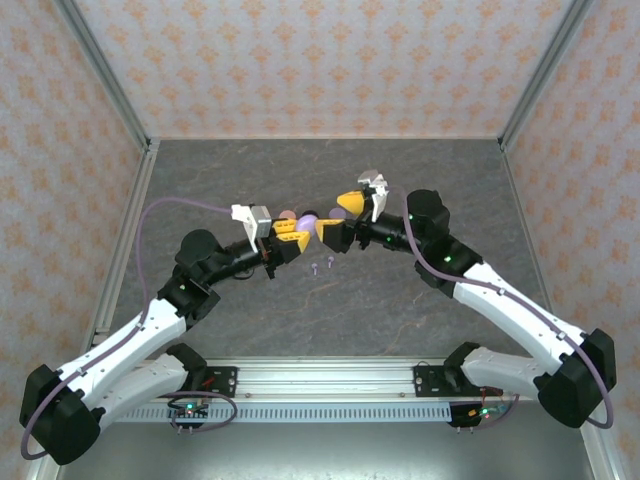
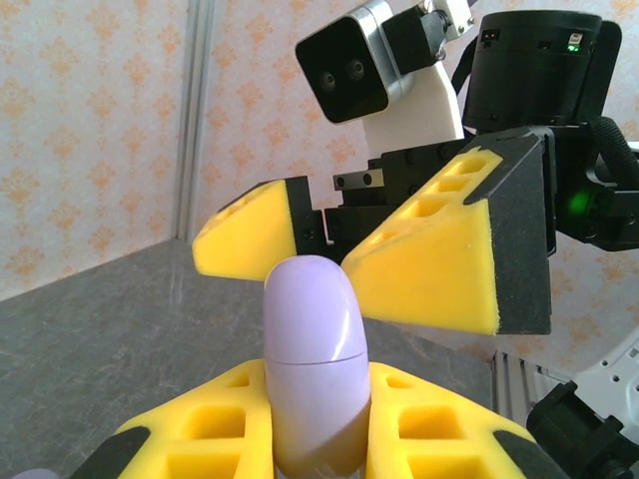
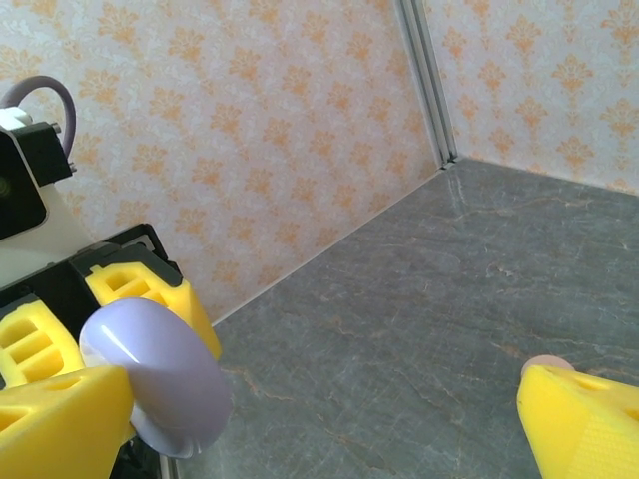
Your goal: Insert the wireless bluetooth earbuds into the charging case
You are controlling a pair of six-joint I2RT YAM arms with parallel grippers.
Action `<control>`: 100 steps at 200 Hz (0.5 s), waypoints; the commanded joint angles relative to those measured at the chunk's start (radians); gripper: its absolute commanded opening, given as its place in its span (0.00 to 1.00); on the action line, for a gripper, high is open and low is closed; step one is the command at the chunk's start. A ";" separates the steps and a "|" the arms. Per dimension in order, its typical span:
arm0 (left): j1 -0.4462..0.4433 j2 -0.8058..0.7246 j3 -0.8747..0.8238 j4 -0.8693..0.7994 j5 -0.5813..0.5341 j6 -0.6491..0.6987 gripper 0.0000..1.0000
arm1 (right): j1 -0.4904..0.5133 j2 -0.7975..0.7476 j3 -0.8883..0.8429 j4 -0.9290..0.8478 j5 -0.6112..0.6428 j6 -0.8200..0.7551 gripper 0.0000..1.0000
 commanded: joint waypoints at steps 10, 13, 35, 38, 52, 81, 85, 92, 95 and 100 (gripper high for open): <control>-0.016 -0.003 0.028 0.030 0.005 0.028 0.00 | -0.004 0.021 0.058 0.016 0.032 -0.006 0.99; -0.015 -0.003 0.028 0.028 0.006 0.029 0.00 | -0.005 0.023 0.061 0.012 0.035 -0.005 0.99; -0.019 -0.003 0.031 0.025 0.006 0.033 0.00 | -0.005 0.044 0.093 -0.020 0.047 -0.016 0.99; -0.019 -0.003 0.031 0.025 0.005 0.034 0.00 | -0.005 0.047 0.098 -0.026 0.047 -0.019 0.99; -0.020 -0.002 0.031 0.019 0.003 0.037 0.00 | -0.005 0.059 0.118 -0.053 0.059 -0.029 0.99; -0.021 -0.004 0.033 0.006 0.002 0.044 0.00 | -0.005 0.073 0.150 -0.097 0.077 -0.042 0.99; -0.020 -0.004 0.033 0.004 0.001 0.047 0.00 | -0.005 0.072 0.155 -0.100 0.076 -0.045 0.99; -0.021 -0.004 0.032 -0.001 -0.001 0.049 0.00 | -0.005 0.070 0.160 -0.106 0.075 -0.044 0.99; -0.020 -0.006 0.033 -0.004 -0.002 0.050 0.00 | -0.005 0.068 0.163 -0.107 0.075 -0.044 0.99; -0.021 -0.006 0.033 -0.005 -0.003 0.052 0.00 | -0.005 0.064 0.166 -0.113 0.075 -0.045 0.99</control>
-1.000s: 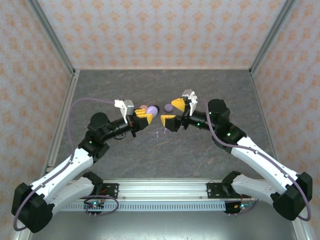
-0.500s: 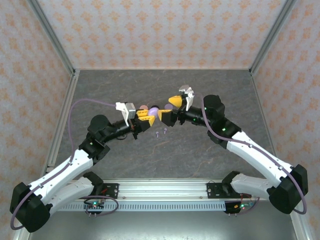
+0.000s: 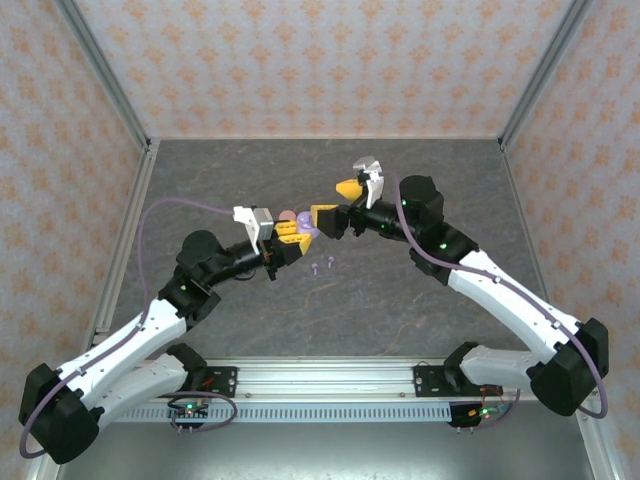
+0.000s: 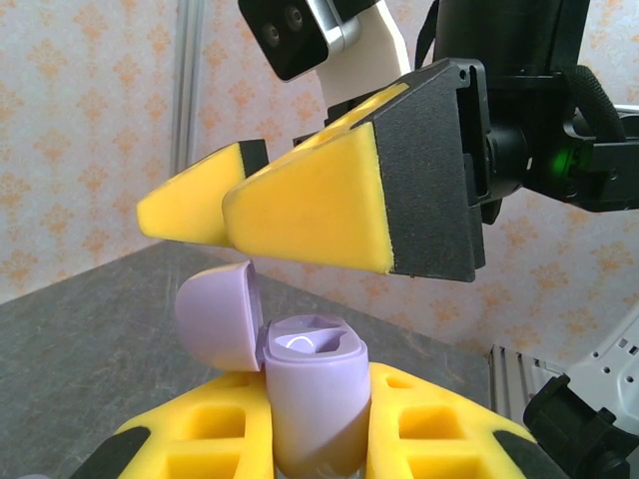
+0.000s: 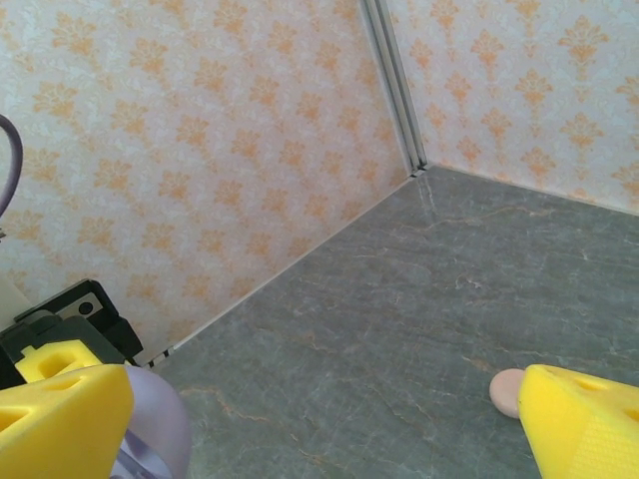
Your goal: Insert the wireless bluetooth earbuds into the charging case
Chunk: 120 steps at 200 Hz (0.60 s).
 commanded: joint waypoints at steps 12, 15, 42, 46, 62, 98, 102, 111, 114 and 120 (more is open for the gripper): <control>-0.007 -0.008 0.031 -0.008 -0.006 0.033 0.00 | -0.006 -0.018 0.060 -0.049 0.019 -0.019 0.99; -0.007 -0.009 0.030 -0.010 -0.007 0.034 0.00 | -0.006 -0.023 0.061 -0.053 0.024 -0.019 0.99; -0.008 -0.025 0.021 -0.041 -0.021 0.053 0.00 | -0.006 -0.078 0.063 -0.131 0.095 0.001 0.98; -0.008 -0.029 0.019 -0.047 -0.021 0.057 0.00 | -0.006 -0.084 0.062 -0.148 0.113 0.005 0.97; -0.007 -0.047 0.009 -0.070 -0.023 0.069 0.00 | -0.006 -0.102 0.068 -0.250 0.195 0.026 0.95; -0.007 -0.108 -0.024 -0.093 -0.023 0.078 0.00 | -0.006 -0.047 0.101 -0.539 0.392 0.097 0.84; -0.007 -0.115 -0.024 -0.098 -0.023 0.081 0.00 | -0.006 -0.034 0.102 -0.559 0.393 0.103 0.84; -0.007 -0.129 -0.024 -0.109 -0.021 0.087 0.00 | -0.006 -0.003 0.110 -0.600 0.393 0.121 0.82; -0.007 -0.132 -0.024 -0.112 -0.020 0.089 0.00 | -0.006 0.005 0.113 -0.612 0.392 0.130 0.81; -0.007 -0.138 -0.024 -0.117 -0.017 0.092 0.00 | -0.006 0.043 0.117 -0.631 0.391 0.148 0.80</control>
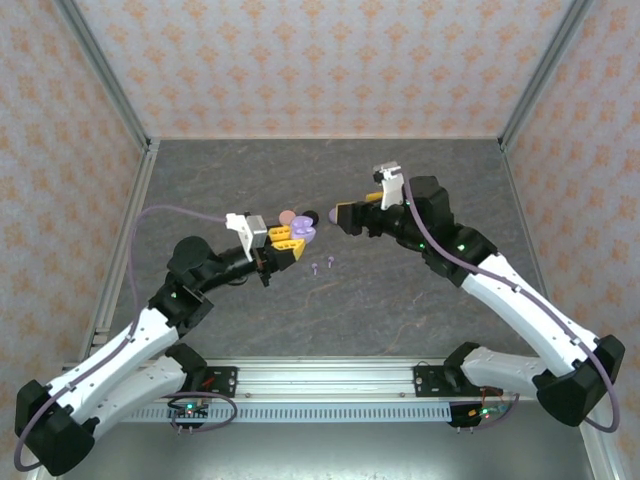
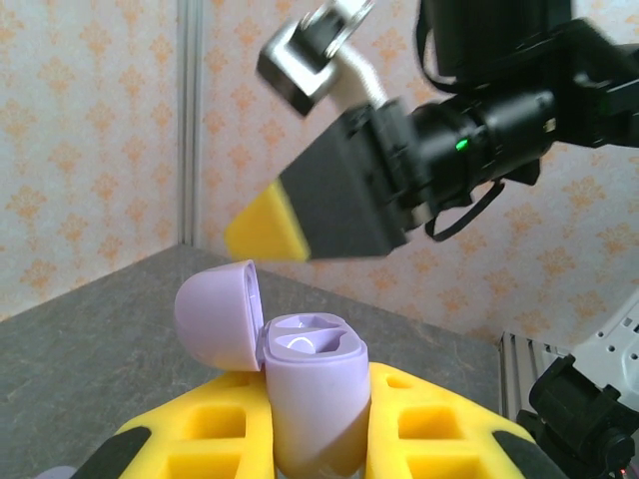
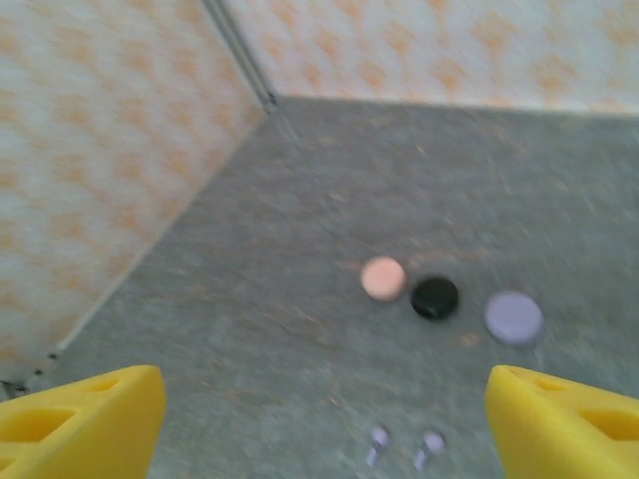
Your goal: Insert the wireless bluetooth earbuds into the charging case
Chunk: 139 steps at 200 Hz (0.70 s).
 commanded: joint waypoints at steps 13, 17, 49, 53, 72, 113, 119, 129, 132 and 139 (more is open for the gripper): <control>-0.007 -0.048 -0.007 -0.030 -0.004 0.040 0.00 | 0.000 0.152 0.042 -0.232 0.072 0.095 0.76; -0.007 -0.052 -0.007 -0.032 0.000 0.041 0.00 | 0.001 0.172 0.047 -0.239 0.070 0.098 0.75; -0.008 -0.070 -0.009 -0.036 0.008 0.038 0.00 | 0.029 0.337 0.090 -0.270 0.084 0.127 0.67; -0.008 -0.071 -0.009 -0.035 0.008 0.038 0.00 | 0.035 0.359 0.097 -0.272 0.090 0.132 0.66; -0.008 -0.072 -0.013 -0.027 0.010 0.034 0.00 | 0.057 0.457 0.134 -0.289 0.128 0.148 0.65; -0.008 -0.071 -0.015 -0.029 0.004 0.036 0.00 | 0.082 0.650 0.220 -0.318 0.169 0.154 0.62; -0.008 -0.072 -0.015 -0.031 0.002 0.036 0.00 | 0.084 0.674 0.230 -0.317 0.172 0.158 0.62; -0.008 -0.071 -0.015 -0.034 0.001 0.038 0.00 | 0.087 0.710 0.250 -0.319 0.173 0.159 0.61; -0.008 -0.071 -0.015 -0.035 0.000 0.038 0.00 | 0.088 0.720 0.256 -0.321 0.175 0.161 0.60; -0.008 -0.071 -0.013 -0.039 -0.002 0.039 0.00 | 0.091 0.741 0.266 -0.324 0.183 0.160 0.60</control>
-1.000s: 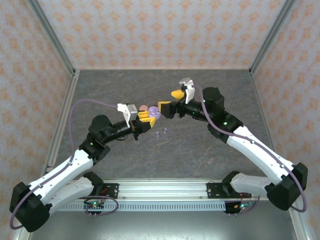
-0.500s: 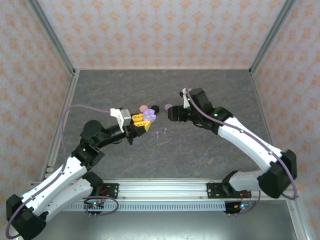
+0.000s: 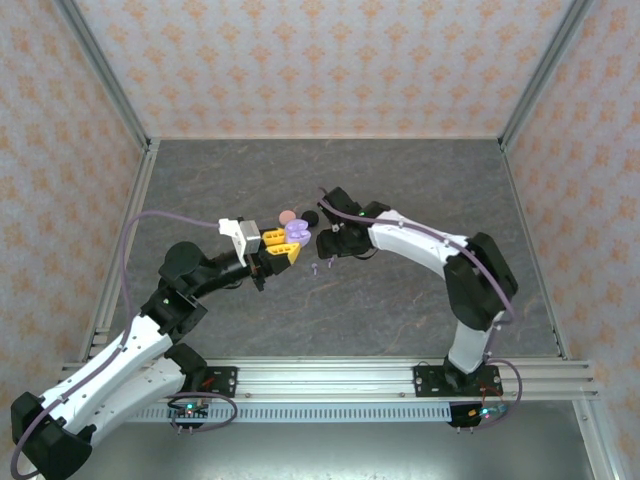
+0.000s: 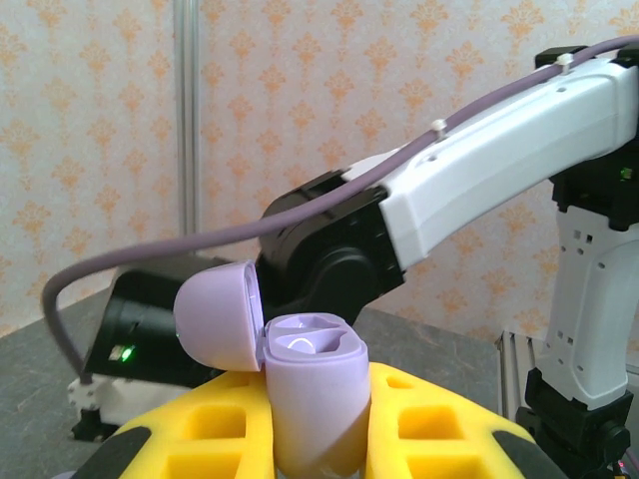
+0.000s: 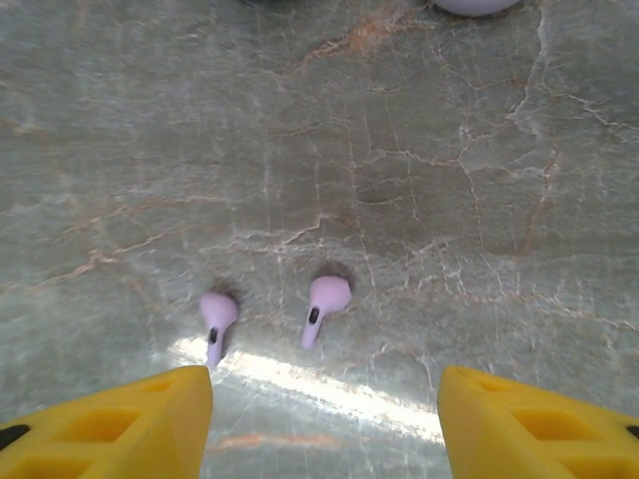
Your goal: Insert the wireless bluetooth earbuds into the charging case
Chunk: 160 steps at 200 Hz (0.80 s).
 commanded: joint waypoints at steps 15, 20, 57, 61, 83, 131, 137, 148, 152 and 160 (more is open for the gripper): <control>-0.008 -0.014 -0.008 -0.001 -0.009 0.018 0.00 | 0.013 0.098 0.075 -0.053 0.060 0.022 0.59; -0.009 -0.014 -0.009 -0.002 -0.011 0.020 0.00 | 0.014 0.110 0.080 -0.051 0.057 0.022 0.58; -0.008 -0.013 -0.011 0.002 -0.012 0.022 0.00 | 0.021 0.189 0.113 -0.033 0.050 0.015 0.54; -0.008 -0.013 -0.010 0.000 -0.012 0.022 0.00 | 0.022 0.195 0.117 -0.033 0.051 0.013 0.53; -0.008 -0.013 -0.010 0.000 -0.013 0.022 0.00 | 0.024 0.220 0.136 -0.041 0.053 0.011 0.50; -0.009 -0.010 -0.008 0.002 -0.017 0.024 0.00 | 0.028 0.251 0.148 -0.066 0.042 0.020 0.44; -0.008 -0.008 -0.007 0.001 -0.017 0.024 0.00 | 0.029 0.251 0.148 -0.072 0.044 0.022 0.44; -0.008 -0.006 -0.007 0.001 -0.016 0.023 0.00 | 0.030 0.252 0.145 -0.079 0.041 0.025 0.43; -0.009 -0.006 -0.007 0.001 -0.015 0.024 0.00 | 0.031 0.253 0.145 -0.079 0.038 0.025 0.42; -0.008 -0.005 -0.006 0.002 -0.017 0.024 0.00 | 0.031 0.254 0.144 -0.081 0.034 0.026 0.41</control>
